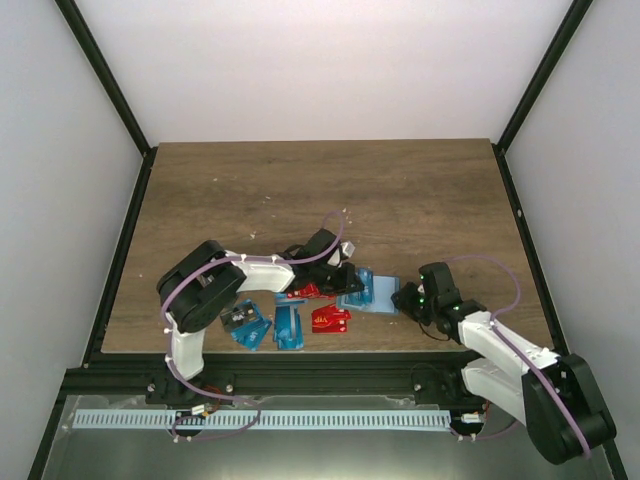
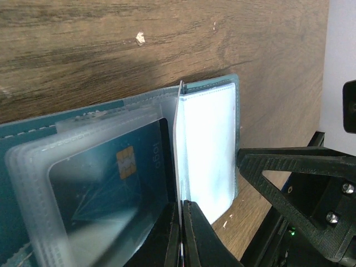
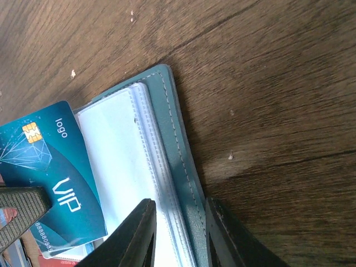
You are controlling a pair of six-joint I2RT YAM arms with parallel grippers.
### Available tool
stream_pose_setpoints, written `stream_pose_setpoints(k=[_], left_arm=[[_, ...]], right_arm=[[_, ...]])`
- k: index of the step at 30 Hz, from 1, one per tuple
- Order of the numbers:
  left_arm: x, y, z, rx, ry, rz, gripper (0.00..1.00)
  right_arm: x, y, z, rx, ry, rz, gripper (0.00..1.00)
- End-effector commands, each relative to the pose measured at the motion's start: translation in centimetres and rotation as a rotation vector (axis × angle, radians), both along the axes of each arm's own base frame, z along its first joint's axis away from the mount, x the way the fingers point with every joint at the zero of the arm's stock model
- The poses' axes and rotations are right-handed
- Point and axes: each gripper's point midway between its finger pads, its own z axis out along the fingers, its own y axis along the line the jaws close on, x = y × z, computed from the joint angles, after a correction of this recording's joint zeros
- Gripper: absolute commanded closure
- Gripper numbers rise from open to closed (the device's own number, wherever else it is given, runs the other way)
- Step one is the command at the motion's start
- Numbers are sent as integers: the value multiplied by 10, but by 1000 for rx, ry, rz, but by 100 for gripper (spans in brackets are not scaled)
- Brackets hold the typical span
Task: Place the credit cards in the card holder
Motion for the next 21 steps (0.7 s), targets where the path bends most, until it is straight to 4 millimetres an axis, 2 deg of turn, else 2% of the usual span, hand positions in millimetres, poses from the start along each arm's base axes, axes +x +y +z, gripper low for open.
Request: stream_pose_setpoints(k=[1, 9, 21], left_arm=[[-8, 1, -12, 13, 38, 1, 96], [-15, 9, -18, 43, 76, 12, 96], [-28, 7, -22, 63, 126, -27, 96]], right_arm=[[-4, -1, -2, 11, 12, -2, 73], [-5, -1, -2, 11, 12, -2, 73], [-5, 0, 0, 14, 8, 1, 73]])
